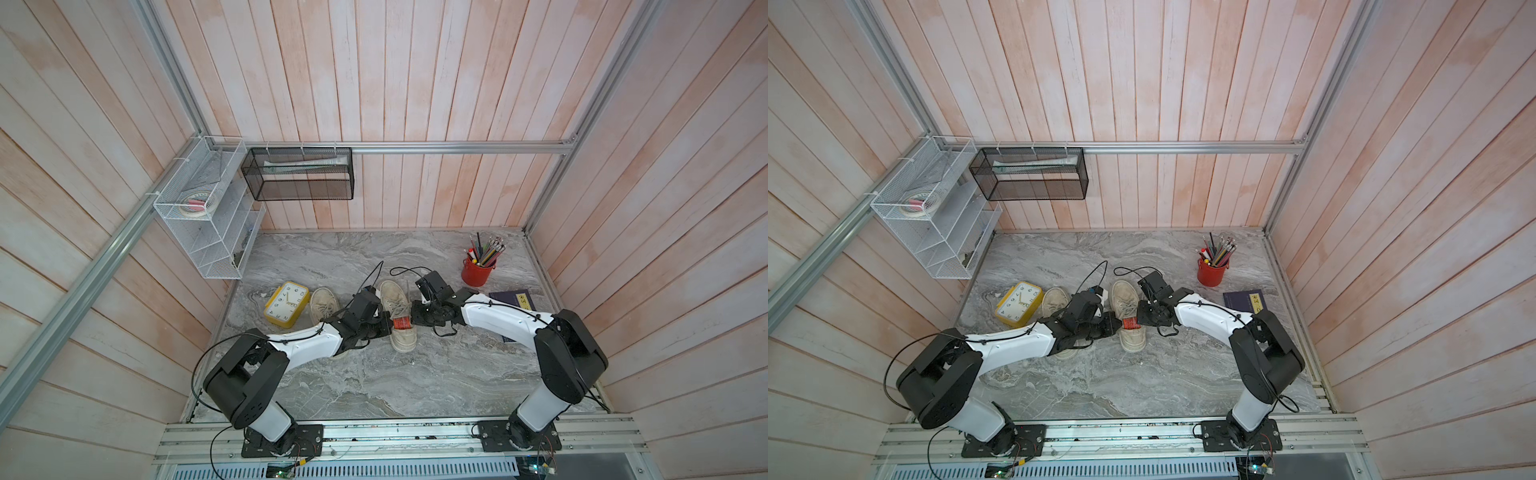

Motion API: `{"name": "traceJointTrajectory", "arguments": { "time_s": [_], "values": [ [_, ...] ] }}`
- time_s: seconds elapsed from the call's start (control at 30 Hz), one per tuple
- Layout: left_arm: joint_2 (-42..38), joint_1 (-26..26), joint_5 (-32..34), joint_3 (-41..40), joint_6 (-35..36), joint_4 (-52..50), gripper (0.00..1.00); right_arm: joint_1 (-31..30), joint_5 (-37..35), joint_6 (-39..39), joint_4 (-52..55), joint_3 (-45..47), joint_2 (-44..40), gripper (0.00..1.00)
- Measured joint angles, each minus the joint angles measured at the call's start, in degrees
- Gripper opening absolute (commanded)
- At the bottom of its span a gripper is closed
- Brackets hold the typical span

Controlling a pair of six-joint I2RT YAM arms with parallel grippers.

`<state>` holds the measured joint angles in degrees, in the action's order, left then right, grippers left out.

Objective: Remove the insole from the shoe

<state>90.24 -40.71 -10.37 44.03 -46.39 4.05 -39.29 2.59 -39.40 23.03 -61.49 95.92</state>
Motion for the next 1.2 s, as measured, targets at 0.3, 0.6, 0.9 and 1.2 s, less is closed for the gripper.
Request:
{"name": "traceJointTrajectory", "arguments": {
  "time_s": [0.3,0.6,0.9,1.2],
  "values": [
    [0.52,-0.98,0.2,-1.92,-2.82,4.63,0.0,-3.58,-0.76,2.14,8.22,-6.78,-3.39,0.31],
    [0.52,-0.98,0.33,-2.69,-3.39,5.88,0.0,-7.28,-0.61,2.95,10.32,-9.73,0.09,0.23],
    [0.52,-0.98,0.37,-2.69,-4.33,6.05,0.0,-7.3,0.26,3.1,11.98,-9.7,5.11,0.5],
    [0.68,-0.96,1.49,-2.99,-5.86,5.79,0.0,-7.28,-1.29,3.41,13.75,-12.48,9.84,0.58]
  ]
}}
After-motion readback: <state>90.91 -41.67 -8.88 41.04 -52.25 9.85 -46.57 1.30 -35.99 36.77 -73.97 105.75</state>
